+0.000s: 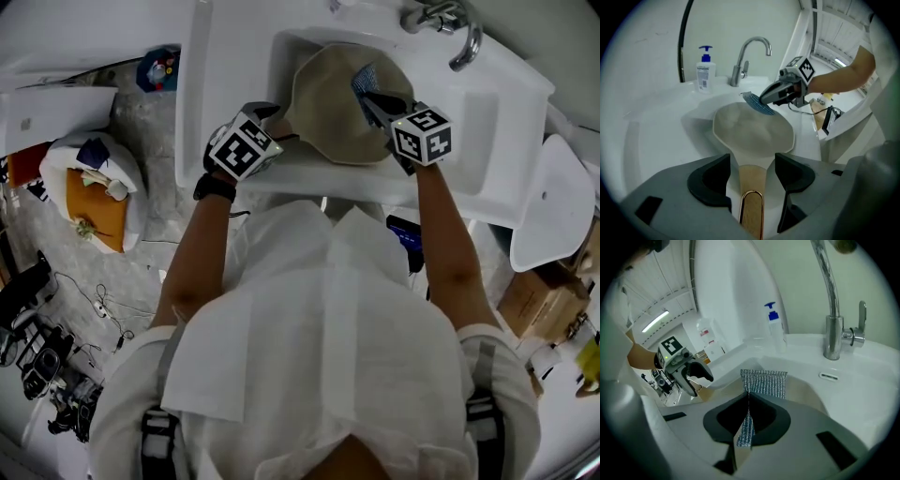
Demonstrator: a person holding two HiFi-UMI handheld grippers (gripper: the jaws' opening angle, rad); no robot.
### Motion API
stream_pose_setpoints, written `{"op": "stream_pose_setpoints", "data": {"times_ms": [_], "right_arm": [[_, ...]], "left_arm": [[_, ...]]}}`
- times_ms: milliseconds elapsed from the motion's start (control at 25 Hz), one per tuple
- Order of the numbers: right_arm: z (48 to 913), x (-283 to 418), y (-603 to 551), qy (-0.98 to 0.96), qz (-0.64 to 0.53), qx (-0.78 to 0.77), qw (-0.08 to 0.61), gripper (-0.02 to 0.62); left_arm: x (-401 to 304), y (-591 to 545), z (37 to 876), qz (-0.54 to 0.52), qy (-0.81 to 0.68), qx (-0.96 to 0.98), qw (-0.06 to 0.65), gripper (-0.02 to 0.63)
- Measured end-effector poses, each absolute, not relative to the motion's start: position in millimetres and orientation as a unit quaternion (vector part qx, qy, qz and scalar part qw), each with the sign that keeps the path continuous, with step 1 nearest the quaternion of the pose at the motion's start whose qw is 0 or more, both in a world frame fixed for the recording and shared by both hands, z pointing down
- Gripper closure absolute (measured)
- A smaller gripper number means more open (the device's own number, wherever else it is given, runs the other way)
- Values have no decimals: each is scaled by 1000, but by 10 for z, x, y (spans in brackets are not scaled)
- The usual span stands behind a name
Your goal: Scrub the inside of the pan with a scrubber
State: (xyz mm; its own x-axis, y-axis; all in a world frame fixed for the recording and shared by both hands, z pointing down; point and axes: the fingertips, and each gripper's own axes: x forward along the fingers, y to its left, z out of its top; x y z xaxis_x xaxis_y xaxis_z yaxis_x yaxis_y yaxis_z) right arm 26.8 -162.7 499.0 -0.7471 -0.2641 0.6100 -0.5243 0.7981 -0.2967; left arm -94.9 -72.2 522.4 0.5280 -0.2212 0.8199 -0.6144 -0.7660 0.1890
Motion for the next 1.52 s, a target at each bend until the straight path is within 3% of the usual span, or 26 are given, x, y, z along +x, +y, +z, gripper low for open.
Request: {"op": "stream_pose_setpoints", "data": {"times_ms": [200,520,920,1320,1520], "right_arm": [[5504,396,-1741,-861,272,260,343,578],[6084,348,-1975,-828,309,296,363,578],[6345,114,-2564,-805,354,378,290,578],[6227,-483,-2432,-837,367,308,265,578],[6128,-812,-2046,-863,355,216,288,578]], "left_arm": [[-968,-610,5519,477,-219,819,232,304],[-942,-574,5770,511,-201,806,221,315],[-933,-584,5850,518,-197,809,198,342],[-918,-591,5862,517,-196,809,197,344],[-945,-580,5858,518,-194,809,199,345]]}}
